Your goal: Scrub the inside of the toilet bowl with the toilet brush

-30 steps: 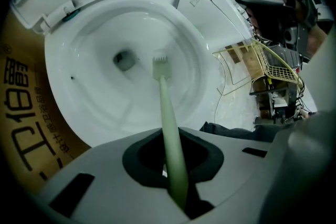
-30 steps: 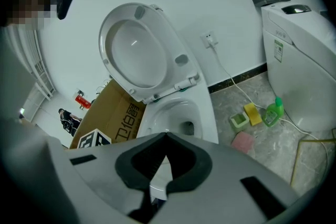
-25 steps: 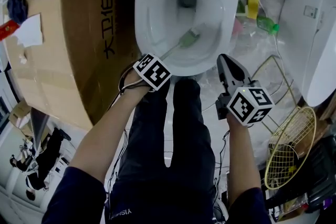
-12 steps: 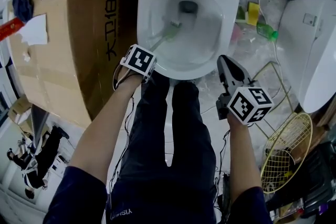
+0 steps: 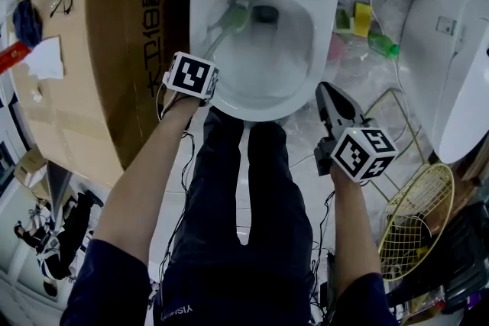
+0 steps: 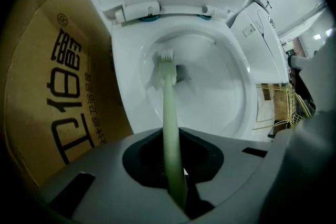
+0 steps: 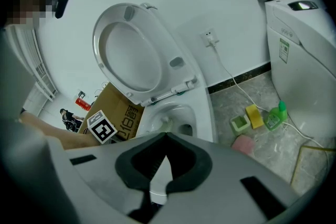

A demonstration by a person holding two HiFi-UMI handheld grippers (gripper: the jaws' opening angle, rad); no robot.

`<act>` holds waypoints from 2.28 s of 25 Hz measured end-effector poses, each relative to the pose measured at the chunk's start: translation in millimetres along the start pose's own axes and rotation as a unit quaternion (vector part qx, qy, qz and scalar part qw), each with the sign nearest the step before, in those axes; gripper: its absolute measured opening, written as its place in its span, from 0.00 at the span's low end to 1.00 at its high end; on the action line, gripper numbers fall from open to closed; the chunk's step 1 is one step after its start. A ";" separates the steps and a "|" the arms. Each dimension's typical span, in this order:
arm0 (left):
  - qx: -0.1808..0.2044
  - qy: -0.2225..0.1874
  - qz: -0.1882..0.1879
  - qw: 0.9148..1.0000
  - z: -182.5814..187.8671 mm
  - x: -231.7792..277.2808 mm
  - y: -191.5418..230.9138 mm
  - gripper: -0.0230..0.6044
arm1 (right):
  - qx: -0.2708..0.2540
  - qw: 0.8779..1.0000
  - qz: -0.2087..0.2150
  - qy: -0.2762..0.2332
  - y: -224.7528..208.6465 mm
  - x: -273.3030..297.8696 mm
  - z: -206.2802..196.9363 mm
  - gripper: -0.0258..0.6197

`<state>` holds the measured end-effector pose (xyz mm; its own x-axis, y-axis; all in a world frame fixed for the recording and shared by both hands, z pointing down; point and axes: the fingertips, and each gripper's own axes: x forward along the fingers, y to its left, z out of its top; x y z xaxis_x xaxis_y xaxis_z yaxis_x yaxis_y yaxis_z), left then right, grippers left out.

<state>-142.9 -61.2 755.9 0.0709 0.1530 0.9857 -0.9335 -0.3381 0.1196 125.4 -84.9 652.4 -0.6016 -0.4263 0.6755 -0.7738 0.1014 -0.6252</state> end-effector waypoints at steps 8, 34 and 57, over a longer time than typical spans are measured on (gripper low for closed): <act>0.044 -0.040 -0.024 0.998 36.7 -5.2 -38.2 0.12 | 0.010 1.000 -0.011 -0.007 -8.9 -5.5 0.5 0.05; 0.268 0.063 -0.093 0.957 -104.2 13.8 -124.0 0.11 | 0.017 1.000 -0.017 -0.010 14.0 -12.2 -47.9 0.05; 0.146 0.141 0.021 0.979 -104.0 -12.5 1.4 0.09 | 0.004 1.000 0.009 -0.002 42.3 10.6 -11.0 0.05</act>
<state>-181.6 33.1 731.5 -0.1042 0.3698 0.9233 -0.7907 -0.5939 0.1486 84.1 -75.2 637.4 -0.6141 -0.4282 0.6629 -0.7618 0.1024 -0.6396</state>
